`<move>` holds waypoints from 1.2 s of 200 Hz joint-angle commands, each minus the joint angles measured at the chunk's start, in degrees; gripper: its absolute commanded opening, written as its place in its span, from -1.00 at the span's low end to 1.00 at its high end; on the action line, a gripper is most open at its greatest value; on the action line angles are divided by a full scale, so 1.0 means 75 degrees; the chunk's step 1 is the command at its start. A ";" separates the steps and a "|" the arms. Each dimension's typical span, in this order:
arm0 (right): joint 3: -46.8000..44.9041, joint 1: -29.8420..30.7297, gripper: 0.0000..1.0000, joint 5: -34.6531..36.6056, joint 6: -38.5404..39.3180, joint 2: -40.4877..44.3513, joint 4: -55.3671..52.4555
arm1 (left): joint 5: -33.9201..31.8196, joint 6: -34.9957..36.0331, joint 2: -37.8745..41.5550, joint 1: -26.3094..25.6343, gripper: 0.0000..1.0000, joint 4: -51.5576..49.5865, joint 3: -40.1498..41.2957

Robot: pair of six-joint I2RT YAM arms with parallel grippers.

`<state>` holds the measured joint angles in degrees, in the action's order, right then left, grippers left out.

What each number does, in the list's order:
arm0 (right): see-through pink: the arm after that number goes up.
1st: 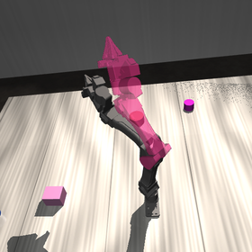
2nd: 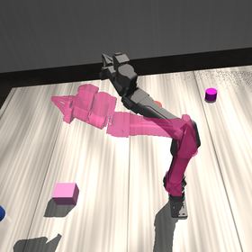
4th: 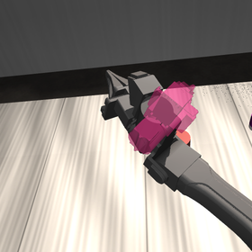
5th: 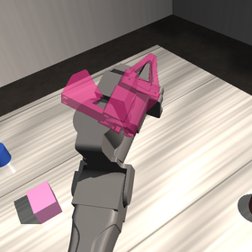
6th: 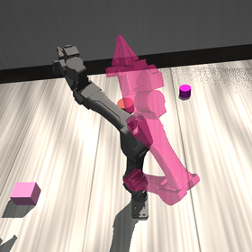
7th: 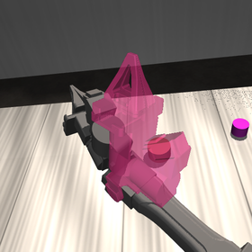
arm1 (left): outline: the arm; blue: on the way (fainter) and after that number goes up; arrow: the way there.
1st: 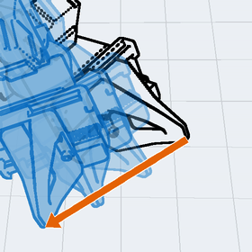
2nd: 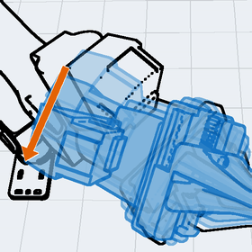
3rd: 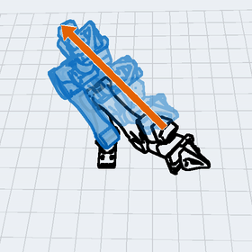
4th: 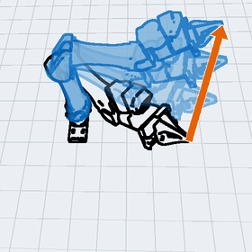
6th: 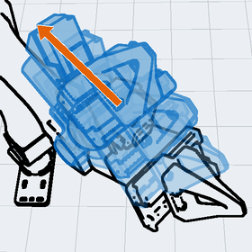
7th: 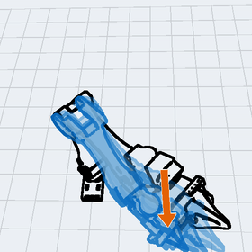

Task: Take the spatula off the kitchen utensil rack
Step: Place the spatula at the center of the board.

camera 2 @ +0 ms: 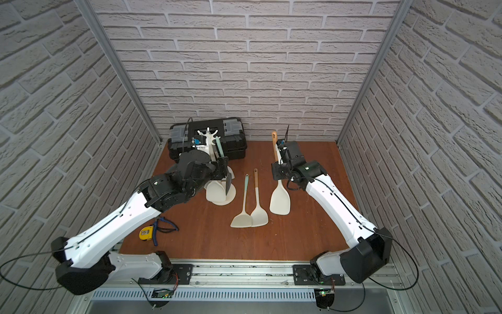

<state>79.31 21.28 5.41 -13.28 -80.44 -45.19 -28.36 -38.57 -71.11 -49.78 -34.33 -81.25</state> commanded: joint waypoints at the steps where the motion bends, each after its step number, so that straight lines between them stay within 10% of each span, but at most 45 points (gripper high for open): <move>1: -0.0478 -0.0387 -0.95 -0.0660 -0.0257 -0.0265 -0.0530 | 0.0462 0.0201 0.0149 0.0184 0.43 0.0085 0.0345; 240: 0.0322 -0.0972 -0.94 -0.3292 0.0875 -0.4130 0.0825 | 0.2931 0.0937 0.1049 0.1188 0.47 0.1804 0.2220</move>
<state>78.52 14.61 -16.80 -10.09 -110.45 -40.62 -12.71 -34.06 -65.10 -41.36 -24.27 -67.40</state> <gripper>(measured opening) 0.156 0.728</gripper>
